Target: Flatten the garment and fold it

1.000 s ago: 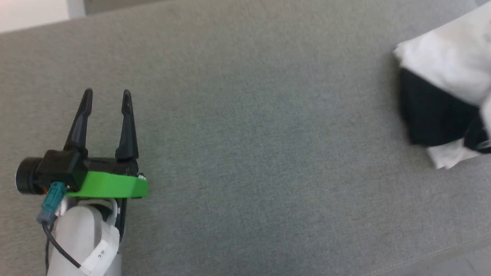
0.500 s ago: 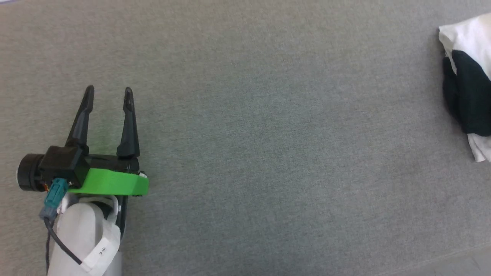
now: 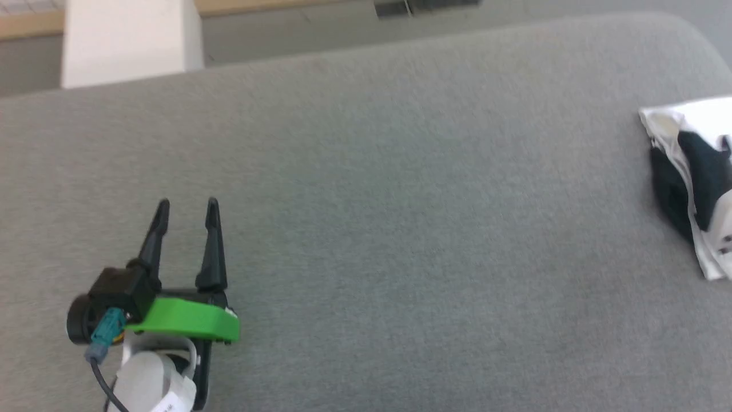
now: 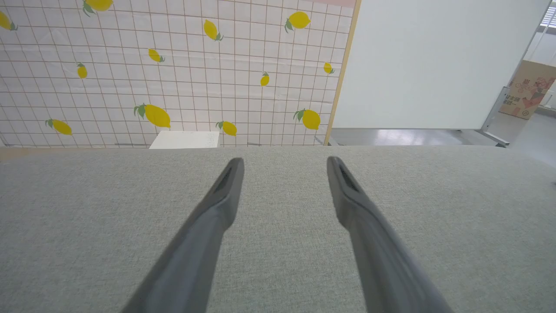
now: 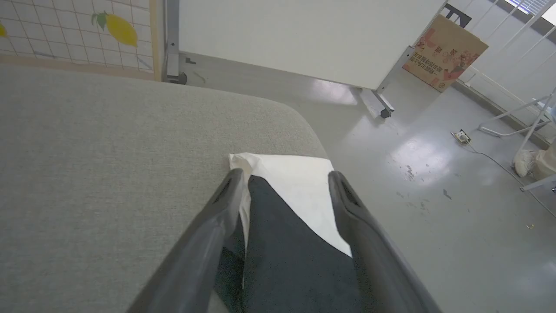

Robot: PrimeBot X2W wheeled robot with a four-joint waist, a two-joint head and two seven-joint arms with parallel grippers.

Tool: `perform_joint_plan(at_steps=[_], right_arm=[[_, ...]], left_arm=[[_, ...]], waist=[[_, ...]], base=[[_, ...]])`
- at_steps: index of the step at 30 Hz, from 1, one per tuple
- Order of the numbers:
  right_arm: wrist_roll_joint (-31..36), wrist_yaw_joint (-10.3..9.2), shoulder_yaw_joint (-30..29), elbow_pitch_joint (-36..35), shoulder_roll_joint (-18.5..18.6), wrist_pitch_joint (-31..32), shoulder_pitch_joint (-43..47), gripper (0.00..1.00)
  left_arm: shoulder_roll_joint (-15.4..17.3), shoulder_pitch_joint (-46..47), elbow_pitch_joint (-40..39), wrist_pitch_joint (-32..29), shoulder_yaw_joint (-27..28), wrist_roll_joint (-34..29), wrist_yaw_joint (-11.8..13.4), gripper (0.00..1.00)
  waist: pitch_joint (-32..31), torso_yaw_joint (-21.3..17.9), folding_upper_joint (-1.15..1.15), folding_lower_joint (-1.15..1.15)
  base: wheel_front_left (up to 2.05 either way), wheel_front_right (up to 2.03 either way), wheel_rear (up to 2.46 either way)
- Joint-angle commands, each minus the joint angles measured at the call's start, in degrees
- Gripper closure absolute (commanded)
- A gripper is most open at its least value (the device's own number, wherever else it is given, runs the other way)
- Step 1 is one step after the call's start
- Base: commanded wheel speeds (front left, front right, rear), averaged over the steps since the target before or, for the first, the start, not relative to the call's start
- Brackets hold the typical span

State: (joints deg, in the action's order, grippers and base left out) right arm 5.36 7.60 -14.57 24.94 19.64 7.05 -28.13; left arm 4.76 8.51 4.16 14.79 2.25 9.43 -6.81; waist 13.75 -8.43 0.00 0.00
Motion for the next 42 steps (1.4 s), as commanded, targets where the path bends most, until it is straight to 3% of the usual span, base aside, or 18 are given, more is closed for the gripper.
perform_joint_plan(at_steps=[1, 7, 16, 26, 42], right_arm=[[-2.52, -0.11, 0.64, -2.33, -1.33, -1.74, 1.97, 0.0], [-10.33, -0.11, 5.75, -13.3, -4.62, -7.26, 10.35, 0.0], [-13.77, -0.11, 8.01, -24.93, -11.95, -12.73, 20.98, 0.0], [-12.14, -0.11, 7.61, -28.4, -16.19, -16.46, 29.53, 0.0], [-13.43, -0.11, 7.68, -27.51, -16.75, -18.72, 37.93, 0.0]], left_arm=[[-0.42, -0.82, 0.42, 0.2, -0.05, 0.65, 0.15, 0.0], [-0.95, -2.65, 2.64, 0.2, -0.93, 1.6, -0.04, 0.0], [-1.27, -4.75, 4.65, 0.2, -2.02, 2.02, -0.35, 0.0], [-1.38, -7.16, 4.89, 0.2, -2.72, 1.79, -0.54, 0.0], [-1.66, -10.84, 4.41, 0.2, -3.33, 2.36, -0.64, 0.0]], waist=[[-5.89, 4.59, 0.0, 0.0], [-9.14, 8.04, 0.0, 0.0], [-12.29, 11.81, 0.0, 0.0], [-14.9, 12.92, 0.0, 0.0], [-17.9, 12.73, 0.0, 0.0]], base=[[0.0, 0.0, 0.0], [0.0, 0.0, 0.0], [0.0, 0.0, 0.0], [0.0, 0.0, 0.0], [0.0, 0.0, 0.0]])
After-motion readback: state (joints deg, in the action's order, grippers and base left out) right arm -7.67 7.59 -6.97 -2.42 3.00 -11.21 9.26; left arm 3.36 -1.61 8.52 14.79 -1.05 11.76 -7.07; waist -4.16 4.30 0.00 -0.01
